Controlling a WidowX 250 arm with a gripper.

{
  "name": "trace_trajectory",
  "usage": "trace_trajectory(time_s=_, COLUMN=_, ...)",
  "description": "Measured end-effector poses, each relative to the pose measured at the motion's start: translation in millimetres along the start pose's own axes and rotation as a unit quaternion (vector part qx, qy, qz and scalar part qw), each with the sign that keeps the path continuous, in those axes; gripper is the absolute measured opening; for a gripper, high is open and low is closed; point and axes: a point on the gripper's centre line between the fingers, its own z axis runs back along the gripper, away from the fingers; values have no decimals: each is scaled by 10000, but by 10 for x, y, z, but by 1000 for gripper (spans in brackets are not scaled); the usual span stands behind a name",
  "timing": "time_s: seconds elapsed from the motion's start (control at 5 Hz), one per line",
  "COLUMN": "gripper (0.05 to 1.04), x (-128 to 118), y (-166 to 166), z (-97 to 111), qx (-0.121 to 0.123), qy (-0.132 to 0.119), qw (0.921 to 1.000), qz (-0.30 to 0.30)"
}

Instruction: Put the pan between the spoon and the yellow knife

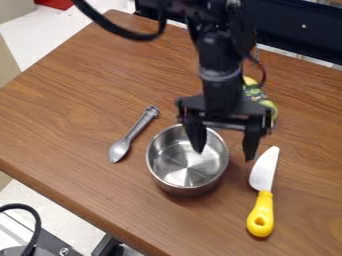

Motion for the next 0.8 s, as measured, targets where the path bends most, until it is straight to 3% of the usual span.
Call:
trace_trajectory(time_s=0.2, gripper=999, x=133, y=-1, z=140, qx=115, qy=-141, qw=9998, qz=71)
trace_trajectory(time_s=0.4, gripper=999, x=356, y=-45, z=303, qx=45, qy=-486, qw=9988, qz=59)
trace_trajectory(time_s=0.8, gripper=999, x=877, y=-59, z=260, qx=85, qy=-577, qw=9970, qz=500)
